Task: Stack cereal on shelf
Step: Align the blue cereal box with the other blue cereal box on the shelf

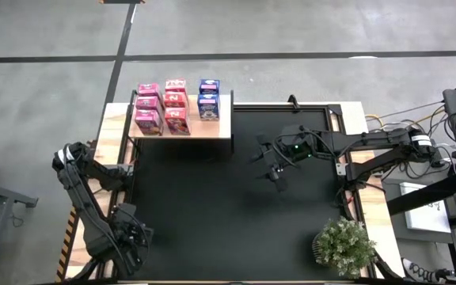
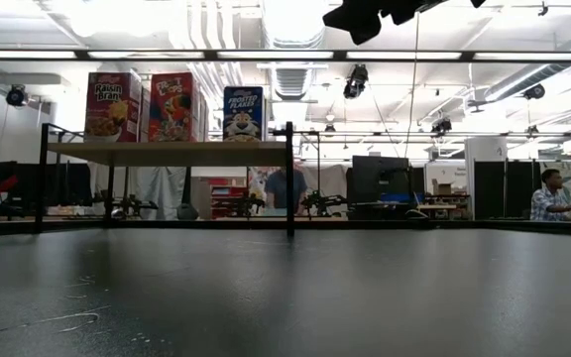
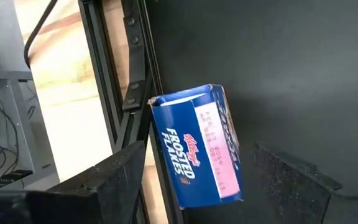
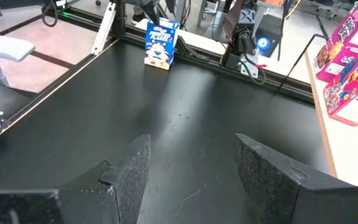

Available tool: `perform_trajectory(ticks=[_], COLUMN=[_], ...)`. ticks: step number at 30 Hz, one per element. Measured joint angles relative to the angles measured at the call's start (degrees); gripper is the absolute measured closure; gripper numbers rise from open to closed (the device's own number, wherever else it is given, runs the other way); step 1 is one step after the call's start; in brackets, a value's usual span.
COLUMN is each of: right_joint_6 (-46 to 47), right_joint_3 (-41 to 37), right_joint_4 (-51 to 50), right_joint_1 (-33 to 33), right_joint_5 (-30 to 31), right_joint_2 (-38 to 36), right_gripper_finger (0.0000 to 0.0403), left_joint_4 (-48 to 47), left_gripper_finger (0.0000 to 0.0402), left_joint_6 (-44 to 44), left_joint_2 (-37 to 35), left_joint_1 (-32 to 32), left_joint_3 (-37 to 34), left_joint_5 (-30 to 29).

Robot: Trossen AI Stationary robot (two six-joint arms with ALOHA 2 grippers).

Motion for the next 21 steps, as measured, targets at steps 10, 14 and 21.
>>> perform_trajectory(ticks=[10,14,21], right_joint_6=[-0.1,-0.1,-0.1], right_joint_3=[0.0,-0.1,-0.1], right_joint_4=[-1.4,-1.4,-1.4], right_joint_1=[0.0,0.0,0.0], right_joint_5=[0.0,0.0,0.0], right_joint_2=[0.0,0.0,0.0], right_gripper_finger=[0.0184,0.0184,0.0184], left_joint_4=[3.9,6.6,7.7], left_gripper_finger=[0.0123,0.0128,0.0165], left_joint_6=[0.0,0.0,0.5], left_joint_2=[0.0,0.0,0.0], left_joint_1=[-0.9,-1.1,-1.0], left_joint_3=[-4.6,-6.6,-7.3], left_joint_5=[0.7,0.7,0.6])
